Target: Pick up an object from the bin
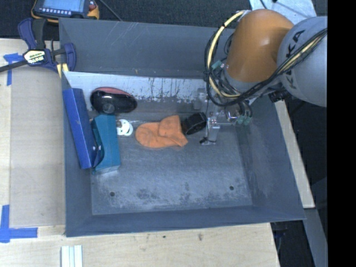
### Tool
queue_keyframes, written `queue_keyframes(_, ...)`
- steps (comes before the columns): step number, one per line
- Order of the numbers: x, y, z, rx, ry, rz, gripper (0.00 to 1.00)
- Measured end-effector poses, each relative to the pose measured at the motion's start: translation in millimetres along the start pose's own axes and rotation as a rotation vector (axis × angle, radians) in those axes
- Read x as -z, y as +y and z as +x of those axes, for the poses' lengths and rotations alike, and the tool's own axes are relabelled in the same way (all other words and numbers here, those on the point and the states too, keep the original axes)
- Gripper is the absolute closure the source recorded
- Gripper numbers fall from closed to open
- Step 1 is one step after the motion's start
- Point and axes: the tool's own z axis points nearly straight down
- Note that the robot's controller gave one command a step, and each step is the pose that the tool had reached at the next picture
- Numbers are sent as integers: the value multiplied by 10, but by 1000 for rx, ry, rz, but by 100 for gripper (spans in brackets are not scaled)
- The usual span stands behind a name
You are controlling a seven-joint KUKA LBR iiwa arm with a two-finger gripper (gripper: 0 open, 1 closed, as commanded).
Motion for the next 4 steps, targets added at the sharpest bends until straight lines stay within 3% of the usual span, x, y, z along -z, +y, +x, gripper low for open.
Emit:
queue_keyframes(1, 55, -1, -15, 0, -9, 0, 0)
queue_keyframes(2, -770, 599, 86, -70, -12, -1, 0)
queue_keyframes(3, -838, 789, 119, -82, -3, 0, 0)
queue_keyframes(4, -668, 736, 71, -303, -10, -2, 0)
